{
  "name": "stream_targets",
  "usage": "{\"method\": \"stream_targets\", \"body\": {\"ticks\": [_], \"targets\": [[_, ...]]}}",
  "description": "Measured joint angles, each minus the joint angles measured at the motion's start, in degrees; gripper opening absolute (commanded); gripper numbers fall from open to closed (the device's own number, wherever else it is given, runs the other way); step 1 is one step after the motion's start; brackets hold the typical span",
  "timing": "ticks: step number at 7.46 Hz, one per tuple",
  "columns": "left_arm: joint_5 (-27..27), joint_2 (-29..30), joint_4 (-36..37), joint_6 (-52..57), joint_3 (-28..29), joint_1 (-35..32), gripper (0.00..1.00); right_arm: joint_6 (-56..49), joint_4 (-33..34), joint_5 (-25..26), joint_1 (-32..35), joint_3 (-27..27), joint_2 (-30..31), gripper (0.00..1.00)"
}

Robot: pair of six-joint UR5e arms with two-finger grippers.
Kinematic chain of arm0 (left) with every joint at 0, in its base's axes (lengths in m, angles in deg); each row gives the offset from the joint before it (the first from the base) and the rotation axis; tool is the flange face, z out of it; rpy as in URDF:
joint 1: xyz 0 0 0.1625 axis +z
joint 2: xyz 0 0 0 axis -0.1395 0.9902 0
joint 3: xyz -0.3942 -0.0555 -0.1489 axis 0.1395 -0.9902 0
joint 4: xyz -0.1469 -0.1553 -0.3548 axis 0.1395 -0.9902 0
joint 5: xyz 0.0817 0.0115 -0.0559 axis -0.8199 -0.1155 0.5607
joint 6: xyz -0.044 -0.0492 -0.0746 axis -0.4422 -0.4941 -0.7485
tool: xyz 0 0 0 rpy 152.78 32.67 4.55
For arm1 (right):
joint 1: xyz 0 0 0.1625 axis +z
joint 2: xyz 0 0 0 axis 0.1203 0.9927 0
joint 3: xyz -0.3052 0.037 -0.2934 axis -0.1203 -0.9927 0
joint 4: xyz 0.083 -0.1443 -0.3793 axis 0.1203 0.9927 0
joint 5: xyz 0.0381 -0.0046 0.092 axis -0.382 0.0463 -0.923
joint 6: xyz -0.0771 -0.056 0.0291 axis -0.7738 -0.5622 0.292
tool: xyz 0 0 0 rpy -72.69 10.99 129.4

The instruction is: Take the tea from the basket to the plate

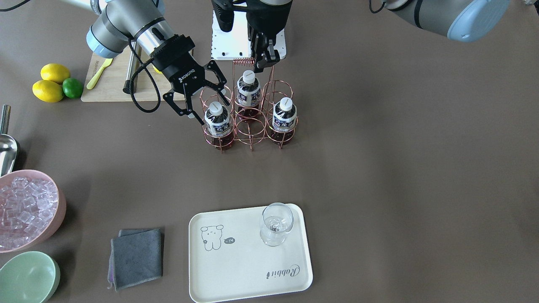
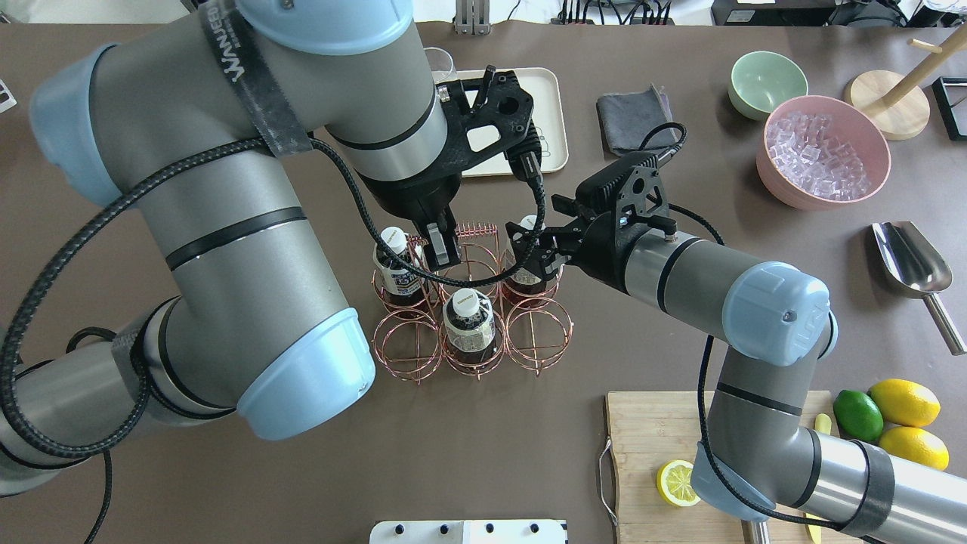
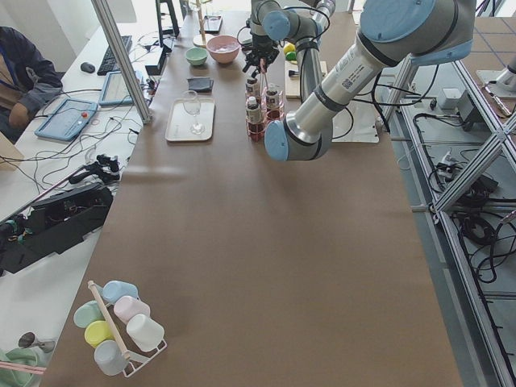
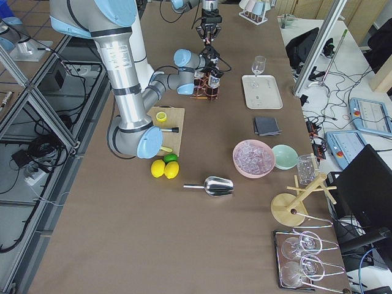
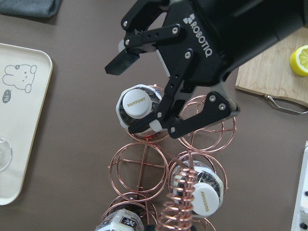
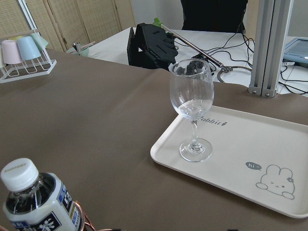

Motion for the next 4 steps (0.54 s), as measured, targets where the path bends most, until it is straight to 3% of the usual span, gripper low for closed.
{"method": "stream_targets", "body": {"ticks": [1, 3, 4], "targets": [[0.00, -0.01, 0.00, 0.03, -0.01, 0.00, 0.00, -0.16, 0.00, -0.01, -0.02, -0.17, 0.02, 0.23], [0.00, 0.06, 0.09, 0.04, -0.04, 0.00, 0.00, -0.63, 0.09, -0.14, -0.07, -0.24, 0.05, 0.00], [0.00, 0.11, 0.22, 0.04, -0.08, 0.01, 0.00, -1.11, 0.70, -0.18, -0.06, -0.22, -0.03, 0.00]]}}
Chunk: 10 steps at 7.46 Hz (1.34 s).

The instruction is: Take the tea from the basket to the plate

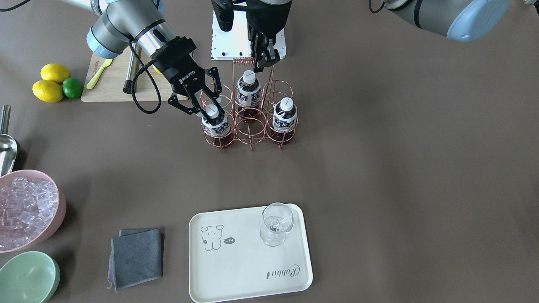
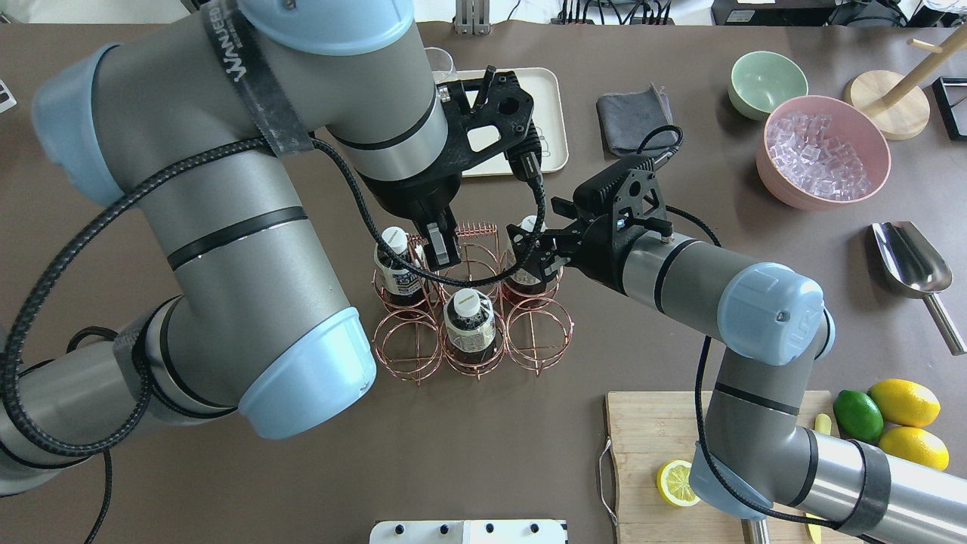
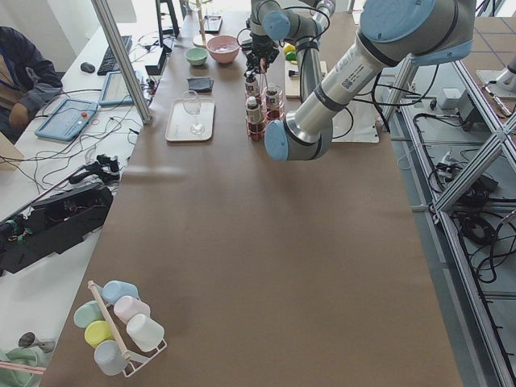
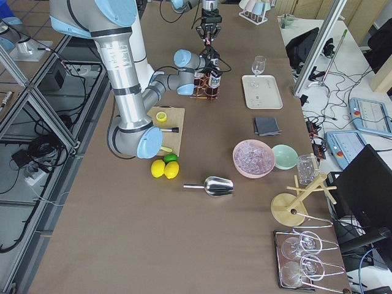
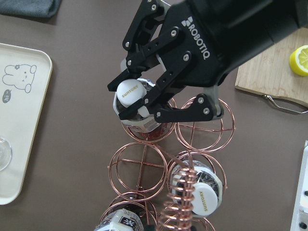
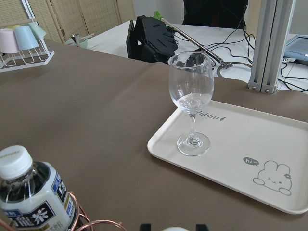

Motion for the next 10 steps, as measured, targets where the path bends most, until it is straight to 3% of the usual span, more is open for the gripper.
{"method": "stream_targets", "body": {"ticks": [2, 5, 7, 10], "targets": [[-0.03, -0.01, 0.17, 0.00, -0.05, 0.00, 0.00, -0.36, 0.95, -0.01, 0.06, 0.37, -0.12, 0.00], [-0.03, -0.03, 0.21, 0.00, -0.06, -0.01, 0.00, -0.30, 9.27, -2.17, 1.85, 6.48, -1.01, 0.00], [-0.03, -0.03, 0.21, 0.00, -0.06, -0.01, 0.00, -0.24, 11.24, -4.09, 3.75, 7.69, -2.27, 0.00], [-0.03, -0.03, 0.26, 0.00, -0.06, -0.01, 0.00, 0.13, 13.73, -11.12, 10.30, 8.33, -5.19, 0.00]]}}
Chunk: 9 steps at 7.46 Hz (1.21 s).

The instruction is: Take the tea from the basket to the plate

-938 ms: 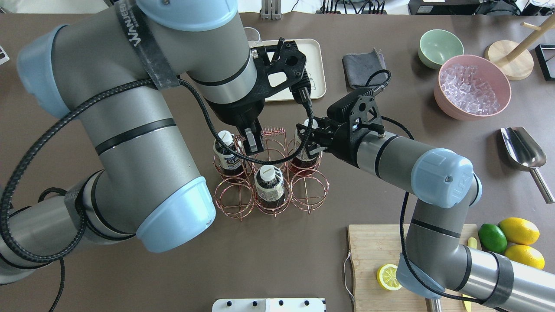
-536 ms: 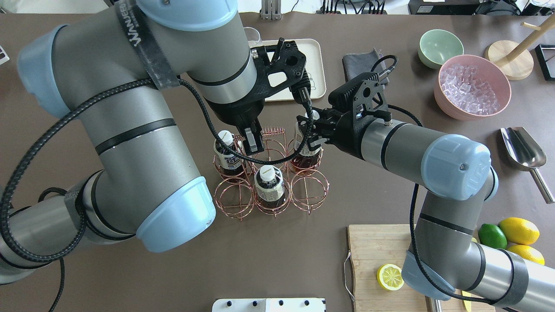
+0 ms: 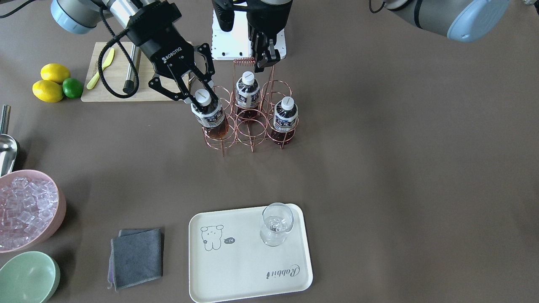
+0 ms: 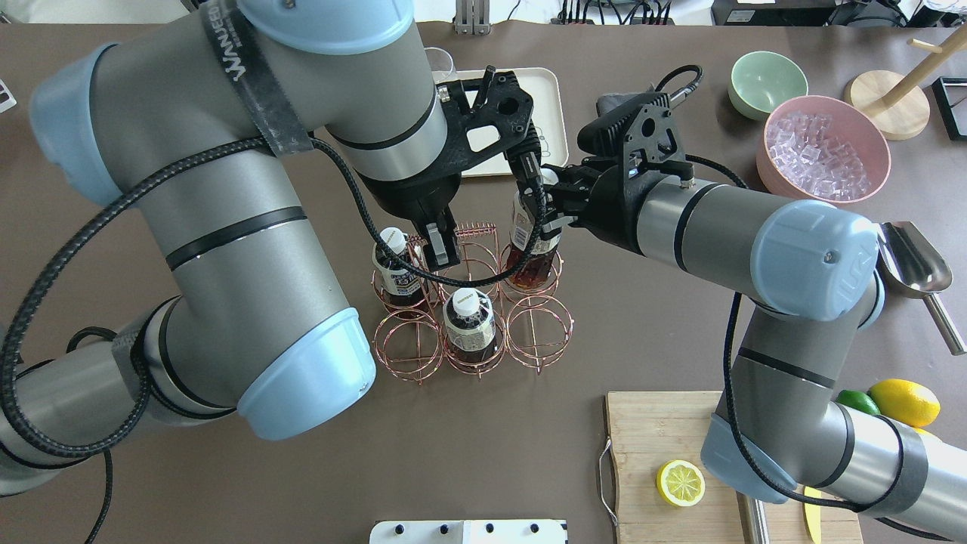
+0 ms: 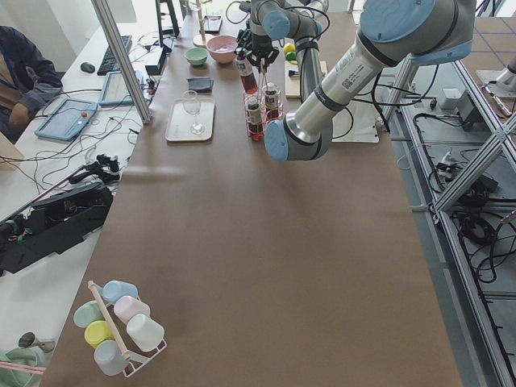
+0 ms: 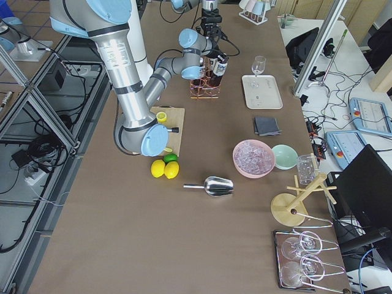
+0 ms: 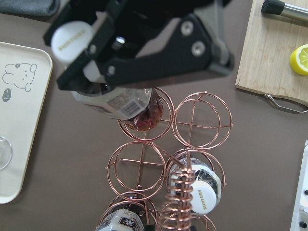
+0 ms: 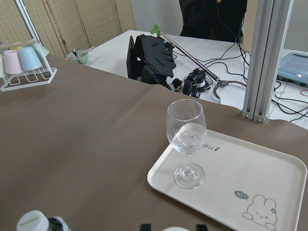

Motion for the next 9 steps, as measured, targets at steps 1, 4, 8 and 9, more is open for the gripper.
{"method": "stream_targets", "body": {"ticks": [1, 4, 8, 9], "targets": [[-0.02, 0.00, 0.11, 0.00, 0.00, 0.00, 0.00, 0.18, 1.22, -3.11, 3.08, 0.64, -0.92, 0.00], [-0.05, 0.02, 0.37, 0.04, 0.02, 0.00, 0.00, 0.22, 2.17, -12.92, 13.34, 1.42, -1.24, 0.00], [-0.09, -0.14, 0.39, 0.24, 0.18, 0.01, 0.00, -0.29, -1.15, -12.71, 19.98, -9.20, -5.36, 0.00], [-0.55, -0.13, 0.52, 0.30, 0.12, -0.01, 0.00, -0.06, -4.57, -11.17, 20.47, -14.60, -7.95, 0.00]]}}
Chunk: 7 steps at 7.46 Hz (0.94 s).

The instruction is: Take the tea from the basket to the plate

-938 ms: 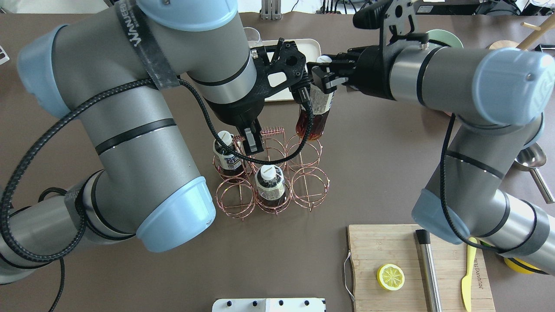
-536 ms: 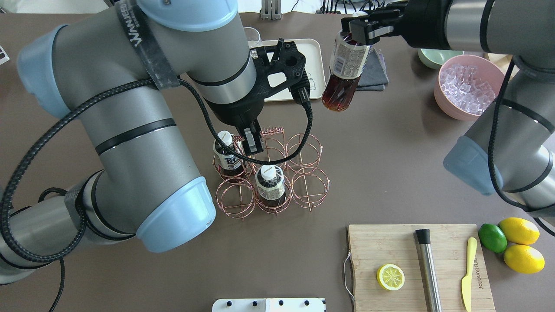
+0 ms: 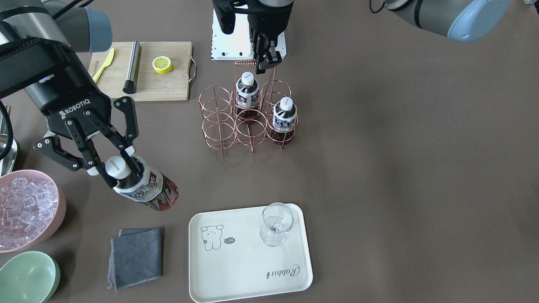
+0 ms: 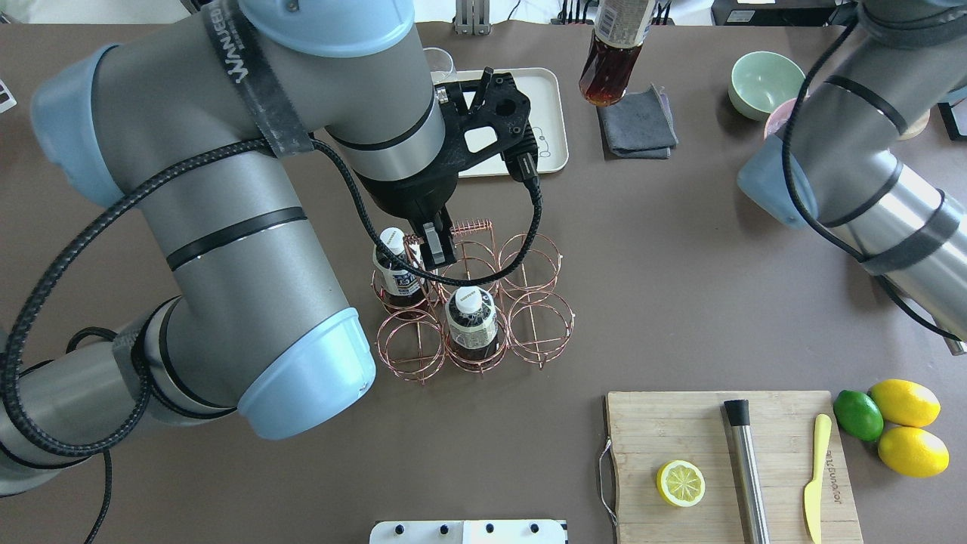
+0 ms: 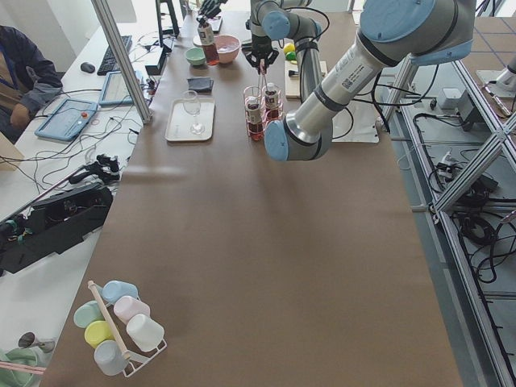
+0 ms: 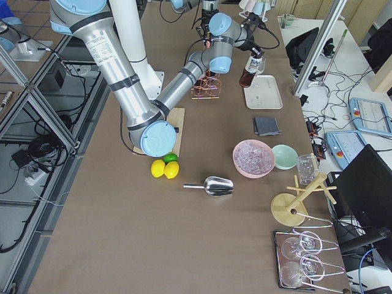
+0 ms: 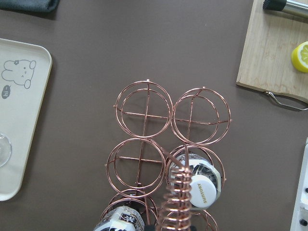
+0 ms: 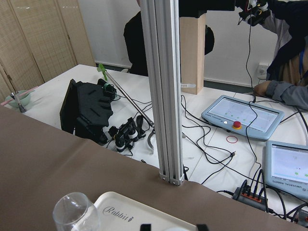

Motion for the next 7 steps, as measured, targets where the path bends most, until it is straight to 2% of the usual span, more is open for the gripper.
{"method": "stream_targets", "body": {"ticks": [4, 5, 7], "targets": [[-2.45, 1.18, 3.25, 0.35, -0.90, -1.54, 0.00, 3.28, -9.67, 7.37, -1.31, -23.90, -13.65, 0.00], [-2.25, 1.60, 4.25, 0.96, -0.95, -2.73, 0.00, 3.89, -10.61, 9.57, -3.27, -27.06, -15.24, 0.00], [-0.79, 2.05, 5.74, 2.58, -0.99, -5.76, 0.00, 4.22, -11.18, 13.95, -7.22, -28.95, -15.41, 0.00]]}}
